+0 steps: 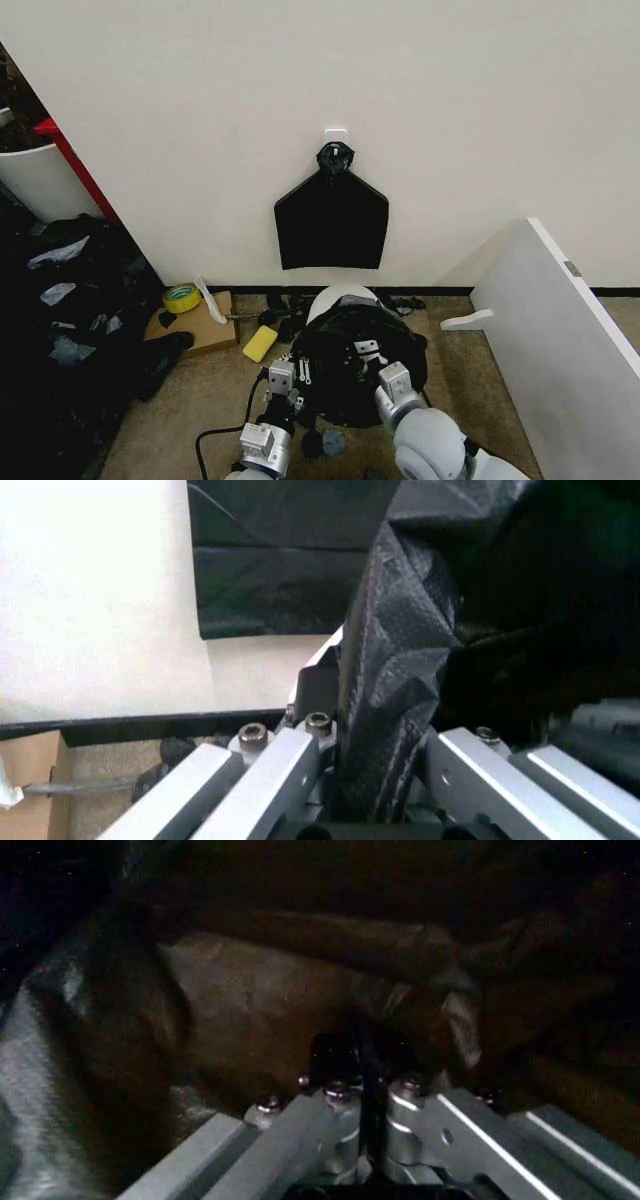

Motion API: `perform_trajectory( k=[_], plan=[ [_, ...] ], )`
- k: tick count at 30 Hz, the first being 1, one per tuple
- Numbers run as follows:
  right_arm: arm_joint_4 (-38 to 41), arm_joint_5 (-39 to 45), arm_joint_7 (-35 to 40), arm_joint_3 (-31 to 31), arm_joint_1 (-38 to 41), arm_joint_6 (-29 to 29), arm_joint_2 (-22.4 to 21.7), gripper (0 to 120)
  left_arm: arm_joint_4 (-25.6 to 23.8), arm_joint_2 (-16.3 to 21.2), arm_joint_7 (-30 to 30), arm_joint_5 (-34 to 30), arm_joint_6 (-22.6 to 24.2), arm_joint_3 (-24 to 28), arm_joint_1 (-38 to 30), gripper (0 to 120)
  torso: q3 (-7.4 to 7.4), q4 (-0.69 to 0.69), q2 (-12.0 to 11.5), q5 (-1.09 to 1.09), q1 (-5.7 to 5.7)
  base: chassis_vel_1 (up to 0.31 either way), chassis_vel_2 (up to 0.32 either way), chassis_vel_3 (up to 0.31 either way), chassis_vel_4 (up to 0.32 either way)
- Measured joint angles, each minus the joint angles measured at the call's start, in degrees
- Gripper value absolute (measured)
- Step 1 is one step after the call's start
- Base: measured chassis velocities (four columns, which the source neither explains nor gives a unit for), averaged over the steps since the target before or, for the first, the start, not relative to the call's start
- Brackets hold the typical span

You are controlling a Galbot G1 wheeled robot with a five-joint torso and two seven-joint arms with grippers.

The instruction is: Place the garbage bag over the trash bin.

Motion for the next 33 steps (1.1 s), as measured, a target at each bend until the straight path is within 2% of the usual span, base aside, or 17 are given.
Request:
perform_trajectory(
  k=[7,11,16,21,28,33],
  plan=[
    [-0.7,2.6,3.1,-1.3,-0.7,-6.0,0.3,0,-1.0,0.3,0.0,-0.6,0.0,-0.7,0.3,2,0.0,0.0,0.0,0.0,0.0,0.0,0.0,0.0,0.0],
    [-2.2,-1.5,3.5,-1.6,-1.0,-7.2,0.4,0,-1.4,0.3,0.0,-0.7,0.1,-0.8,0.5,2,0.0,0.0,0.0,0.01,0.0,0.0,0.0,0.0,0.0],
    [-3.6,-11.5,2.6,-1.1,-1.3,-7.2,0.3,0,-1.6,0.2,0.0,-0.7,0.1,-0.8,0.7,2,0.0,0.0,0.0,0.01,0.0,0.0,0.0,0.0,0.0],
    [-3.1,-13.8,2.2,-0.7,-1.8,-7.1,-0.1,0,-1.5,0.2,0.0,-0.9,0.2,-0.9,0.7,2,0.0,-0.01,0.0,0.02,0.0,0.0,0.0,0.0,0.0],
    [-1.9,-15.6,-0.5,0.2,-2.0,-2.1,0.1,0,-1.2,-0.1,0.0,-1.4,0.3,-0.7,0.5,2,0.0,-0.01,0.0,0.02,0.0,0.0,0.0,0.0,0.0],
    [-1.2,-10.6,-2.6,-1.3,-1.5,1.7,0.7,0,-0.8,-0.6,0.1,-1.5,0.3,0.0,0.3,2,0.0,0.0,0.0,0.02,0.0,0.0,0.0,0.0,0.0]
  ],
)
